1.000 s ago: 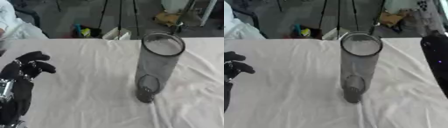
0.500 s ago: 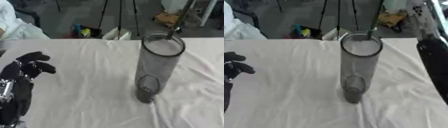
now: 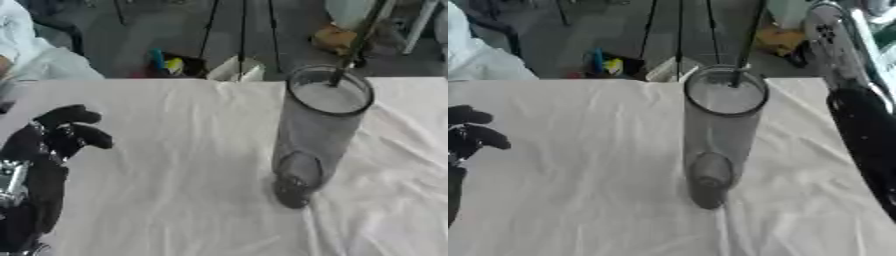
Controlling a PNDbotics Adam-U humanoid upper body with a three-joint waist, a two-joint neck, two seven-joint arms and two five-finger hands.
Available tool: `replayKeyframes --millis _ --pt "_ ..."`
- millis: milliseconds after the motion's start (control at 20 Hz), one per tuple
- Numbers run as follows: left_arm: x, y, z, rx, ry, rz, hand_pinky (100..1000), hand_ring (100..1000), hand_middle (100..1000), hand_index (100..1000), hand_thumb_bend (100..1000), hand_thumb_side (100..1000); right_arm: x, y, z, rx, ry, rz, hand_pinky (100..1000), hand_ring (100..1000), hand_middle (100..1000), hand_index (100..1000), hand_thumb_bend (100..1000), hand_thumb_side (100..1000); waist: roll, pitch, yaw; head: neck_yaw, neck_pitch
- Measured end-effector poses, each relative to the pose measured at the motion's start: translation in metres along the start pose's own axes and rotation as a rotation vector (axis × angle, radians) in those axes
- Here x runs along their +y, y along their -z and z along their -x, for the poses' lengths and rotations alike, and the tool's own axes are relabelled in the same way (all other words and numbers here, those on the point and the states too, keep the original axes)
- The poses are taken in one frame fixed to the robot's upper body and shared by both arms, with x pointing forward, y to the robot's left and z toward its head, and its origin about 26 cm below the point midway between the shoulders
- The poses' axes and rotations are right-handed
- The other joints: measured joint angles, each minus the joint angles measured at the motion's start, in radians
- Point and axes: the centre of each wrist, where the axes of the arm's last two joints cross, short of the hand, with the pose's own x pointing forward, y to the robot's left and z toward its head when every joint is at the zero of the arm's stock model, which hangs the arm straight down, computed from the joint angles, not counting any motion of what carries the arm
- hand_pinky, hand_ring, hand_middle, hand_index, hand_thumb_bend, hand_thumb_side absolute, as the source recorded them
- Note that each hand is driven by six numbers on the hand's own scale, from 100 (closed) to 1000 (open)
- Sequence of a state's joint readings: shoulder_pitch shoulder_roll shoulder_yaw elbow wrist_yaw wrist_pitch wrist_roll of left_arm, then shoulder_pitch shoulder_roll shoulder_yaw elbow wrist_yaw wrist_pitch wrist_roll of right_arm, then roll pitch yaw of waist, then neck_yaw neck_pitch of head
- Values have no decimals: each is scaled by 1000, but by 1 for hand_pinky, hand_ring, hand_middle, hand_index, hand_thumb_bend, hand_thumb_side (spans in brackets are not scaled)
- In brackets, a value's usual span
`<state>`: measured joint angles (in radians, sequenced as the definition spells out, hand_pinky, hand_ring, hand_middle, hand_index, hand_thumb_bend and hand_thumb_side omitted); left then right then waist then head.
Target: Arrange flowers into the vase.
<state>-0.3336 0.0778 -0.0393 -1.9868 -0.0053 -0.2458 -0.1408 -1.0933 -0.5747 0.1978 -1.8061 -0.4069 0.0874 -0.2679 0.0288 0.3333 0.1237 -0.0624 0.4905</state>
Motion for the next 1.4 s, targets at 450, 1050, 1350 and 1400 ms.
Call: replayKeyframes --millis 450,1050,1350,1400 --pt "0 1 0 -3 1 3 586 592 662 794 110 1000 2 -6 8 -5 2 -13 100 100 100 274 100 615 0 7 2 0 0" --pt "0 1 0 -4 1 5 587 592 662 793 111 1000 5 -14 17 29 -12 -47 100 100 100 281 100 630 0 7 0 5 0" --pt "0 1 0 -5 1 5 587 592 662 791 111 1000 8 -19 20 42 -18 -69 100 100 100 284 100 624 -1 7 -2 8 -1" --pt "0 2 0 -5 1 5 587 592 662 791 111 1000 8 -19 20 45 -21 -71 112 100 100 284 100 624 -2 7 -2 8 -1"
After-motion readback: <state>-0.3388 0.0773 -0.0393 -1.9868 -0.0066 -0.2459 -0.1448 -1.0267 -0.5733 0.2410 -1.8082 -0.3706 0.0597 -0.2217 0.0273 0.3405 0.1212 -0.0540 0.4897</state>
